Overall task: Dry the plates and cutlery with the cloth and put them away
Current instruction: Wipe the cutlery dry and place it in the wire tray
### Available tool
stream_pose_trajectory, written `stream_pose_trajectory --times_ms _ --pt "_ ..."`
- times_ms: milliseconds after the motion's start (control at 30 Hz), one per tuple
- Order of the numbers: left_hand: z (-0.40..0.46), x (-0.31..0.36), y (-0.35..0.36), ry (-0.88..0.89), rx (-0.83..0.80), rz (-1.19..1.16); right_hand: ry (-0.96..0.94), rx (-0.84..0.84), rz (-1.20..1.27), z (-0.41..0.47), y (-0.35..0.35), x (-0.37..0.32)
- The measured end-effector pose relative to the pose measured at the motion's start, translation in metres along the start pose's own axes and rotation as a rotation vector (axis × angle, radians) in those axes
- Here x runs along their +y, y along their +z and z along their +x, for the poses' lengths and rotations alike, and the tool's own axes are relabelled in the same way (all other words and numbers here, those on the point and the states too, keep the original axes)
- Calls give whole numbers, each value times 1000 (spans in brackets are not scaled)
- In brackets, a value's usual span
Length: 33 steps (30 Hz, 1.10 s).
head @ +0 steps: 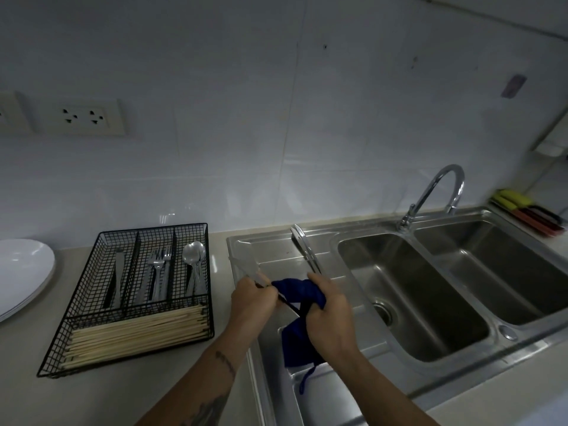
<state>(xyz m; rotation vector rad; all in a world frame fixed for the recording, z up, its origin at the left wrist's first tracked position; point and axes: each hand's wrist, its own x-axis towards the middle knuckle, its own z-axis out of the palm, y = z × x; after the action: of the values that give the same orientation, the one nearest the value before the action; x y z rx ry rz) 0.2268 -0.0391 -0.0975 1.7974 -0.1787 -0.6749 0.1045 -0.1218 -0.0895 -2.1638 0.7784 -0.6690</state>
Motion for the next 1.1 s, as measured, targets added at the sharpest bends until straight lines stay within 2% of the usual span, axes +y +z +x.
stream_pose_trajectory --times_ms 133,267,433,567,667,767,900,1000,1100 --pt "-1 9 1 -82 -25 -367 -201 -98 -251 -13 18 18" --pt "-5 9 -6 -113 -25 -505 -185 -35 -395 -11 11 33" --pt "-8 5 -4 -124 -19 -539 -351 -44 -523 -11 18 15" --pt "-9 6 -4 -148 -26 -607 -304 -64 -546 -7 9 28" --pt "-15 2 0 -154 -101 -573 -269 -64 -490 -3 0 34" --pt "-16 -2 -2 -10 -184 -501 -237 -42 -489 4 -8 34" --pt "-13 -7 -7 182 -112 -306 -195 -1 -481 11 -18 33" --pt "-13 -10 0 156 -58 -315 -297 6 -522 10 -10 22" --pt "-8 -9 0 3 -66 -504 -427 -74 -559 1 2 12"
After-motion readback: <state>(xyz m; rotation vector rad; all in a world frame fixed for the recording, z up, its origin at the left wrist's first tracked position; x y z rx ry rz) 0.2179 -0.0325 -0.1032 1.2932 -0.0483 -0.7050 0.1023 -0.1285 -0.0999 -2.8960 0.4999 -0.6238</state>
